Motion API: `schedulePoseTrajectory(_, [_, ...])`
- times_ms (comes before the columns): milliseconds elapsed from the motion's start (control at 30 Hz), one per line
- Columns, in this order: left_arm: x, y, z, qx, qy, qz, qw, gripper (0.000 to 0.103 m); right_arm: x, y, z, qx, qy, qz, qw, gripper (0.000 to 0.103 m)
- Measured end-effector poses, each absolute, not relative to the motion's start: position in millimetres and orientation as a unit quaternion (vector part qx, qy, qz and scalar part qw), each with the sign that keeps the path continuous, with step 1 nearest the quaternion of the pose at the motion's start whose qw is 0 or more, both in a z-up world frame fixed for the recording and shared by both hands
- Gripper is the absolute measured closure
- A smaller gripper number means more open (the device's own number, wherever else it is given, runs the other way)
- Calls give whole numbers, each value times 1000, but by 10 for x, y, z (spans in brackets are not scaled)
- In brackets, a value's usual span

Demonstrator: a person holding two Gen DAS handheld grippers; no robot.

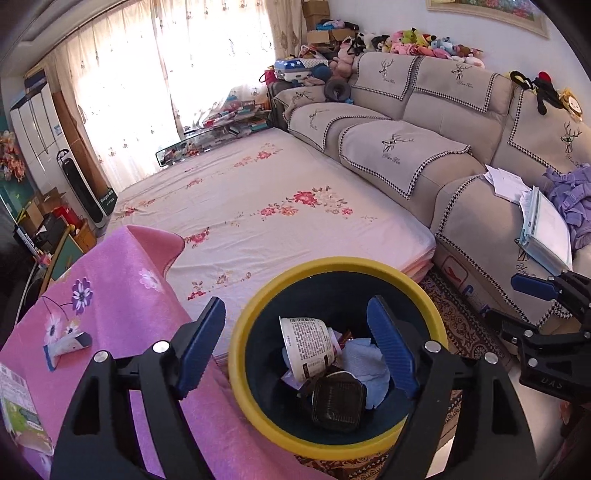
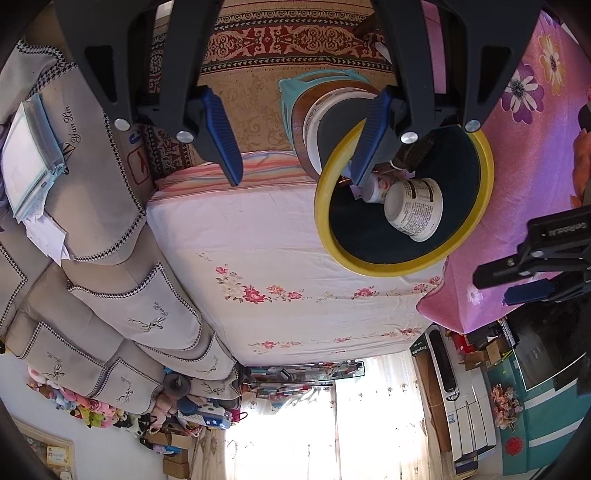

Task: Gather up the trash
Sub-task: 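Carry the white bowl over the yellow bin and open the left gripper, then grasp the white toothpaste tube on the tablecloth with the right gripper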

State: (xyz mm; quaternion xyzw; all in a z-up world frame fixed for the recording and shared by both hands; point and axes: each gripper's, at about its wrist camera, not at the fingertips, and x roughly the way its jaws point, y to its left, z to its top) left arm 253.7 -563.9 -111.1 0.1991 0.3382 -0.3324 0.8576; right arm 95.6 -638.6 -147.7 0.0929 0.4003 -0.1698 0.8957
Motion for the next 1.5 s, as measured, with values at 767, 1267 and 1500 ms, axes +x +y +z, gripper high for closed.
schedulePoseTrajectory(767, [1950,-1901,-633,42,320,-128,938,11,1754,-4649,-1107,14,397,-26,917,42])
schedulePoseTrajectory(1267, [2195,-905,-1029,-16,361,-73,930,11,3462,-3336,-1309,-73,419,117,897,36])
schedulePoseTrajectory(1500, [2362,-885,-1115,-21,379,-63,923,11,4151,-3097,-1549,-117,429,150,883,32])
